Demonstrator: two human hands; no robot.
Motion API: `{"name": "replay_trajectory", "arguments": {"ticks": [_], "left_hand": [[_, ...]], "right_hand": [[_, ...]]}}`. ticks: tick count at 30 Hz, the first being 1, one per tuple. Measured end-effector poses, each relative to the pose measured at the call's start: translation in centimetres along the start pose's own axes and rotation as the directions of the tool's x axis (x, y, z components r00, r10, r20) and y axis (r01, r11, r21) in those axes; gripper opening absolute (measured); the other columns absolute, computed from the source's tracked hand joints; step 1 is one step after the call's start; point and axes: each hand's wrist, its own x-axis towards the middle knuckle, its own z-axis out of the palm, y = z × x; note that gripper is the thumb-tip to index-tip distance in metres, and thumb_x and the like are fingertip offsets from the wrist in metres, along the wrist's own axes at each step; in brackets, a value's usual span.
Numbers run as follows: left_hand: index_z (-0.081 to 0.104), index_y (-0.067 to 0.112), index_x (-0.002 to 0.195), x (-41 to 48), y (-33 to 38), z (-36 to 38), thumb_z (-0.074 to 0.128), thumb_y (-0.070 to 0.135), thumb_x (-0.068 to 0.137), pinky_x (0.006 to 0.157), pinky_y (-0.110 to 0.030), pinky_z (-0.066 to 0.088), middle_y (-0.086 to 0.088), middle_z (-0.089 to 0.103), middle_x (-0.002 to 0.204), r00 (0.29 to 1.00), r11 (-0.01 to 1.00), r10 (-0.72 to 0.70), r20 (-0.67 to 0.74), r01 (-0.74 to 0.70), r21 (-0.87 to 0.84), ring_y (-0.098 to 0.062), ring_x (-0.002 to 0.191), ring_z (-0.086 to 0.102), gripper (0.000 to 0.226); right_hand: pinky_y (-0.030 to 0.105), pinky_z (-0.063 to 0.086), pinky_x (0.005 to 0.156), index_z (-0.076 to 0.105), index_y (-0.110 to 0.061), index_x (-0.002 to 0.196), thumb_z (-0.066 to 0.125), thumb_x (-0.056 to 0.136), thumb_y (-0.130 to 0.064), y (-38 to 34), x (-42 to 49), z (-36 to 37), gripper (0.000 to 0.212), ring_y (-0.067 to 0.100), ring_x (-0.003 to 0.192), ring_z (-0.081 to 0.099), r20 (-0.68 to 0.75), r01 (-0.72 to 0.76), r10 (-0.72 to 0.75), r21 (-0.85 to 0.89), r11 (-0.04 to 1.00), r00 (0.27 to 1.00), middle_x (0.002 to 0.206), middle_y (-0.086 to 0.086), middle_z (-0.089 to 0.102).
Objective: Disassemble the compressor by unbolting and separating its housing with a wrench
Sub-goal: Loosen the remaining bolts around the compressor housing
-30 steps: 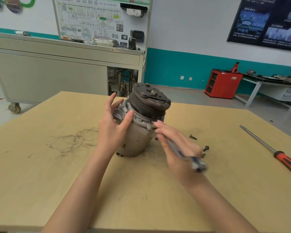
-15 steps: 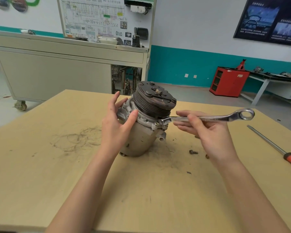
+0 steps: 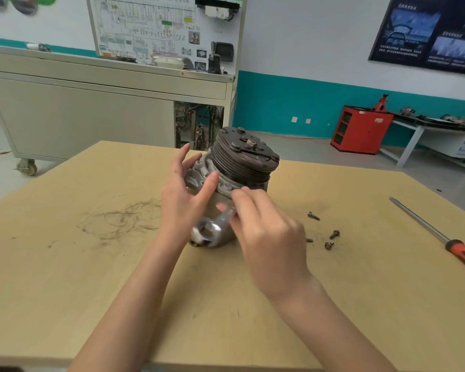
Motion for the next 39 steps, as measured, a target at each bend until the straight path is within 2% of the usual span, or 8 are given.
{"name": "replay_trajectory", "arguments": {"ticks": [4,8,11,14,18,27,35,39], "left_hand": [[0.038,0.017,0.141,-0.1,-0.1,0.0,0.062,0.039,0.081,0.083,0.000,0.037,0.023,0.054,0.115,1.000,1.000,0.009,-0.014,-0.009,-0.005,0.023,0.097,0.051,0.068],[0.037,0.018,0.142,-0.4,-0.1,-0.2,0.062,0.037,0.084,0.085,0.002,0.034,0.018,0.055,0.119,1.000,1.000,0.011,-0.011,-0.011,0.006,0.022,0.101,0.050,0.066],[0.036,0.018,0.143,-0.3,-0.1,-0.2,0.065,0.029,0.089,0.086,0.002,0.033,0.015,0.055,0.122,1.000,1.000,-0.001,-0.007,0.001,0.021,0.023,0.102,0.048,0.062],[0.035,0.019,0.144,-0.3,-0.2,-0.1,0.065,0.026,0.090,0.085,0.003,0.033,0.018,0.054,0.120,1.000,1.000,-0.005,-0.008,0.005,0.026,0.024,0.101,0.048,0.062],[0.036,0.018,0.143,-0.3,-0.2,-0.1,0.065,0.023,0.090,0.082,0.004,0.033,0.020,0.054,0.117,1.000,1.000,-0.004,-0.017,0.004,0.030,0.024,0.100,0.049,0.060],[0.036,0.019,0.143,-0.4,0.0,-0.1,0.065,0.024,0.090,0.081,0.005,0.032,0.013,0.056,0.123,1.000,0.999,-0.019,0.004,0.019,0.030,0.025,0.100,0.049,0.061],[0.036,0.019,0.142,-0.3,0.0,-0.1,0.066,0.025,0.090,0.081,0.006,0.032,0.014,0.055,0.122,1.000,0.999,-0.015,-0.003,0.016,0.030,0.026,0.099,0.048,0.060],[0.037,0.019,0.142,-0.4,0.0,0.0,0.066,0.025,0.089,0.082,0.004,0.032,0.017,0.056,0.120,1.000,1.000,0.000,-0.010,0.000,0.023,0.024,0.101,0.048,0.061]], "right_hand": [[0.023,0.052,0.052,0.072,-0.006,0.082,0.070,0.086,-0.016,-0.5,-0.8,1.1,0.011,0.017,0.065,0.068,-0.077,-0.034,0.030,-0.054,0.998,0.997,0.078,0.007,0.069],[0.032,0.056,0.080,0.072,0.004,0.090,0.058,0.091,-0.006,2.7,-3.6,0.6,0.017,0.019,0.091,0.069,-0.091,-0.097,0.153,0.449,0.888,0.984,0.101,0.013,0.071],[0.039,0.053,0.089,0.073,-0.007,0.094,0.047,0.092,0.002,5.1,-4.2,0.7,0.027,0.025,0.106,0.065,0.251,-0.373,0.362,0.870,0.323,0.898,0.110,0.010,0.069],[0.028,0.055,0.080,0.075,-0.012,0.081,0.047,0.085,-0.001,7.1,-3.5,2.0,0.030,0.026,0.096,0.069,0.655,-0.481,0.353,0.742,-0.467,0.668,0.106,0.012,0.071],[0.026,0.058,0.069,0.074,-0.006,0.082,0.075,0.070,-0.006,9.3,-2.4,4.1,0.012,0.023,0.084,0.071,0.806,-0.453,0.119,0.441,-0.775,0.580,0.102,0.014,0.071],[0.021,0.057,0.063,0.075,-0.005,0.082,0.054,0.084,-0.014,11.9,0.4,4.4,0.023,0.022,0.077,0.072,0.785,-0.627,0.205,0.598,-0.499,0.585,0.084,0.014,0.073],[0.029,0.057,0.059,0.072,-0.004,0.086,0.060,0.090,-0.014,7.5,2.4,-0.5,0.016,0.016,0.061,0.069,0.132,-0.314,0.302,0.635,0.706,0.944,0.071,0.004,0.071],[0.031,0.047,0.050,0.071,0.001,0.077,0.055,0.090,-0.022,5.0,2.4,-0.7,0.031,0.022,0.050,0.062,0.000,-0.039,0.042,0.354,0.935,0.999,0.064,0.010,0.067]]}}
